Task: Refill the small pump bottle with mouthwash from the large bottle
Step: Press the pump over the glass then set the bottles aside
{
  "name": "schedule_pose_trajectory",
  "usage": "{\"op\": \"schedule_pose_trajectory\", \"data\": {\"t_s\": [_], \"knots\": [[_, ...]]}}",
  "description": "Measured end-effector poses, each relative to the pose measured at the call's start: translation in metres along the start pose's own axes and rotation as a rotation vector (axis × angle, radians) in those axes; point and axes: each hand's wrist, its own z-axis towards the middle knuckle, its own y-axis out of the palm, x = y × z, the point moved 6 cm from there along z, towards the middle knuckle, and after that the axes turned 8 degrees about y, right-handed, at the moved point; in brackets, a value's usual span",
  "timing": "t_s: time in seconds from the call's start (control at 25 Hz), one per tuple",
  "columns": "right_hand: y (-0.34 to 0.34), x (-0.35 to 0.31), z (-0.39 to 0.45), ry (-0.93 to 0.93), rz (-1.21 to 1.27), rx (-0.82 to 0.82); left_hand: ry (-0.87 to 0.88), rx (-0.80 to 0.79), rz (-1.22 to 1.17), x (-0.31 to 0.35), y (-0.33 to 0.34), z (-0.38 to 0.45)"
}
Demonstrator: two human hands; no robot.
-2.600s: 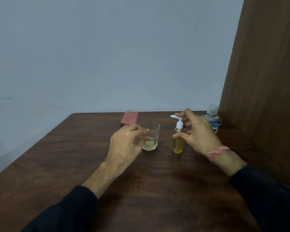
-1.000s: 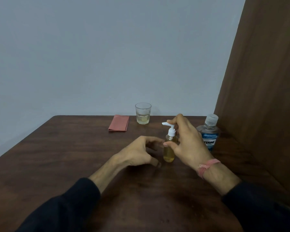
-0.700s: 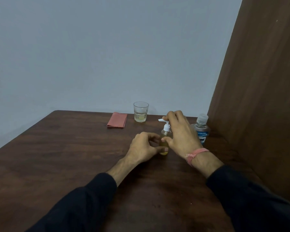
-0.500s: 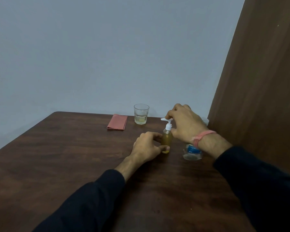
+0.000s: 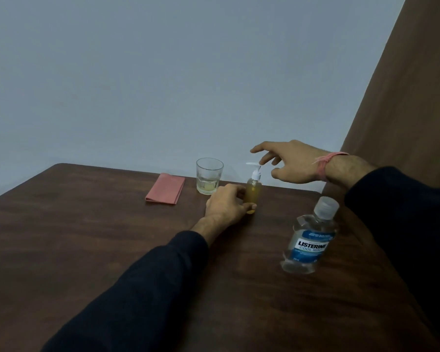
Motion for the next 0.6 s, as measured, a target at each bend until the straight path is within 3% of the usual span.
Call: {"op": "schedule_pose_trajectory", "data": {"t_s": [0.44,0.6], "knots": [[0.030,0.055,0.063,-0.033,0.172,0.149,0.029,0.018,0.145,-0.012,0.019,0.087],[0.043,0.063,0.063,-0.031,0.185,0.072,0.018,0.032,0.145,-0.011,0.020,0.082]]}}
